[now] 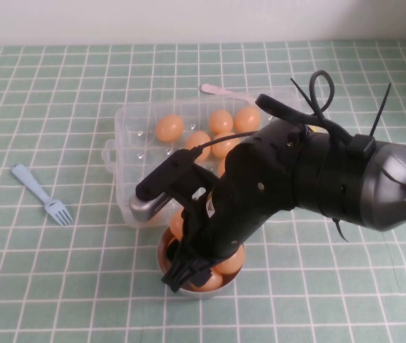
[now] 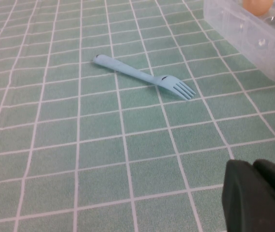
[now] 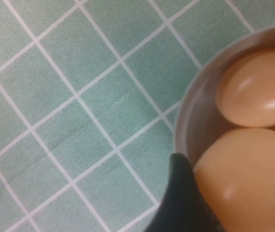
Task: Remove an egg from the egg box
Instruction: Place the egg in the bowl
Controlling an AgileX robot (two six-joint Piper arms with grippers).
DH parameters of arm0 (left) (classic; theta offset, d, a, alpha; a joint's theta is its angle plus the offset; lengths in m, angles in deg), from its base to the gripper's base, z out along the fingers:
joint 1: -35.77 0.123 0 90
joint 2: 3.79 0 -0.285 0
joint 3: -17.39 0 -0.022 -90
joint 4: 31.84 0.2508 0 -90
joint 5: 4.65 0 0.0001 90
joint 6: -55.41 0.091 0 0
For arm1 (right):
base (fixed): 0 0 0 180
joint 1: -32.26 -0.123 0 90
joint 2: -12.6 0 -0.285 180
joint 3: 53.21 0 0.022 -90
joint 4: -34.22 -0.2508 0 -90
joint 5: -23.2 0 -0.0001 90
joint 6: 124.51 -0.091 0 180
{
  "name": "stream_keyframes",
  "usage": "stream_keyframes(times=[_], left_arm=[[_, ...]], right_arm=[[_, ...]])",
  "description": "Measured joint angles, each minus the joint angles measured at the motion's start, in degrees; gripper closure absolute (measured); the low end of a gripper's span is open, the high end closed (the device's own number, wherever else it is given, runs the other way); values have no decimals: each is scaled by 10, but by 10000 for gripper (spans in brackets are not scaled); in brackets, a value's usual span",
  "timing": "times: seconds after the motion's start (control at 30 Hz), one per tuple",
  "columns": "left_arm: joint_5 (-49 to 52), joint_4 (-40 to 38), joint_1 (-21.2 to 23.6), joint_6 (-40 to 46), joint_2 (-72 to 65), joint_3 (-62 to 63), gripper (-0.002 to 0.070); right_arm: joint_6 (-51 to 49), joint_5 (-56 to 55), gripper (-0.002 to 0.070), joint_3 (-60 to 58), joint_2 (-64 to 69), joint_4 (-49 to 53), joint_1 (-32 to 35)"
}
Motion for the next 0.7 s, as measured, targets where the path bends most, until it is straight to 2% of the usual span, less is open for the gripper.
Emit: stream_keyframes(times=[0.7], left_arm=[[0,0,0,0,0,0,678]], right_arm=[[0,-4,268,0,15,22,0]])
